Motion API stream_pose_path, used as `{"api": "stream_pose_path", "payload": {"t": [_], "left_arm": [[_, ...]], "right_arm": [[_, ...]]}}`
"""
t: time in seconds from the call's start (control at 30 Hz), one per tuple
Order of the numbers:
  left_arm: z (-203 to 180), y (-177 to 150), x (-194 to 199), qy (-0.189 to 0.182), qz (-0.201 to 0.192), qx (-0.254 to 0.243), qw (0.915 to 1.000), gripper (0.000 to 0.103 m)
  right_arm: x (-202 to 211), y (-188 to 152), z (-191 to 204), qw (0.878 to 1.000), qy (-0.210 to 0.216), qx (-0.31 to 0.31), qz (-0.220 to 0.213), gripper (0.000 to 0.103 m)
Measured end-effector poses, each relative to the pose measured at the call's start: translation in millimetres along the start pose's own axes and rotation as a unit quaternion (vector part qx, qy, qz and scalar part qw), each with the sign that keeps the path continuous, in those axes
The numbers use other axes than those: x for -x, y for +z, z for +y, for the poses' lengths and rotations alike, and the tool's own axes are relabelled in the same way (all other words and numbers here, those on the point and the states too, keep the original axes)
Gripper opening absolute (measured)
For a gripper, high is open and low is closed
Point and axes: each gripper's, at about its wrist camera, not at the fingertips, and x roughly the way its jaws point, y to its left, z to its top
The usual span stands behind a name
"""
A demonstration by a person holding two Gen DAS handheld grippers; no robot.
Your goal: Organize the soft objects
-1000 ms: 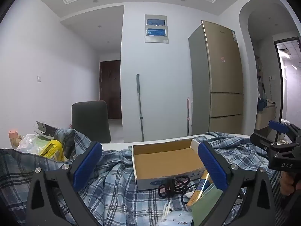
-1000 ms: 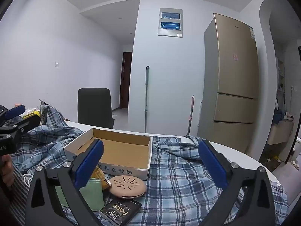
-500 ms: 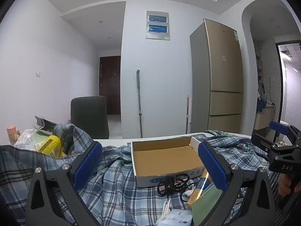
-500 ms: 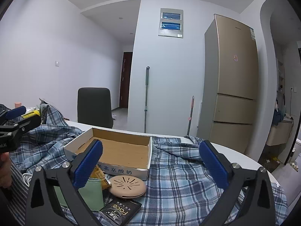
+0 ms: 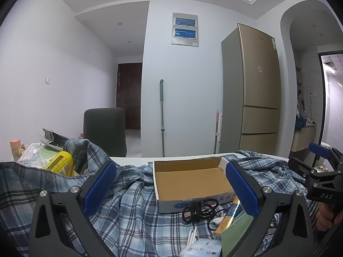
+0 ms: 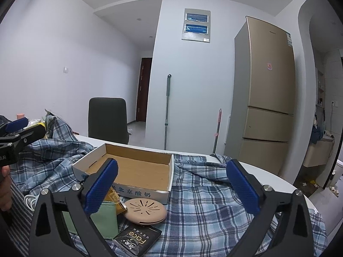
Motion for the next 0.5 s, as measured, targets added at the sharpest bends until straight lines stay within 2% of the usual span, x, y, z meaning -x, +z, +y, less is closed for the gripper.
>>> {"api": "stream_pose_path", "payload": {"t": [0.5], "left_arm": [[2.4,0.6,-0.2,0.002,0.0,-0.005,1.0,0.103]], "right_arm": [[-2.0,0.8,1.7,1.0,-0.001,0.001,0.004,0.101]]}}
